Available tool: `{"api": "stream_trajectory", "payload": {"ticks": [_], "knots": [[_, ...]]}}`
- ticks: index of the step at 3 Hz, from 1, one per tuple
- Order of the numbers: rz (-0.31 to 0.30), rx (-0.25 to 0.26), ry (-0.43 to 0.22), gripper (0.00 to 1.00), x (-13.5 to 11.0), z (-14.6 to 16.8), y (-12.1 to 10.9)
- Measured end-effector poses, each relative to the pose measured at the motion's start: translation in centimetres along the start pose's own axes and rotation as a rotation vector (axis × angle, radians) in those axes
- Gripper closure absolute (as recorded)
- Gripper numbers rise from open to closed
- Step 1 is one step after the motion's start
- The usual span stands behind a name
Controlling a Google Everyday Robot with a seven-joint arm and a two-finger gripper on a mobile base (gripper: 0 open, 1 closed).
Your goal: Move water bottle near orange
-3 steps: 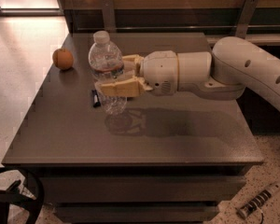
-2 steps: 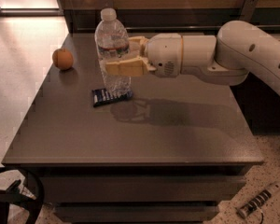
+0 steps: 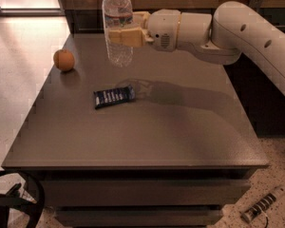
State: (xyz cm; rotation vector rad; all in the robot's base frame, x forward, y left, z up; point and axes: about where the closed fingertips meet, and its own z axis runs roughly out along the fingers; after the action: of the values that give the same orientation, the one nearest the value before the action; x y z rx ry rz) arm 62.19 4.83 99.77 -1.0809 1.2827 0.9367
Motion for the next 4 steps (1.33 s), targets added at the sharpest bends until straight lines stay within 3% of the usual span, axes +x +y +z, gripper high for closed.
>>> {"api": "stream_trajectory", "payload": {"ticks": [2, 3, 4], "knots": [[0.047, 0.111, 0.012, 1.0, 4.7, 3.7, -8.1], [0.067, 0.128, 0.023, 1.0, 6.8, 5.0, -9.5], [0.042, 0.117, 0.036, 1.0, 7.9, 8.3, -8.4]]}}
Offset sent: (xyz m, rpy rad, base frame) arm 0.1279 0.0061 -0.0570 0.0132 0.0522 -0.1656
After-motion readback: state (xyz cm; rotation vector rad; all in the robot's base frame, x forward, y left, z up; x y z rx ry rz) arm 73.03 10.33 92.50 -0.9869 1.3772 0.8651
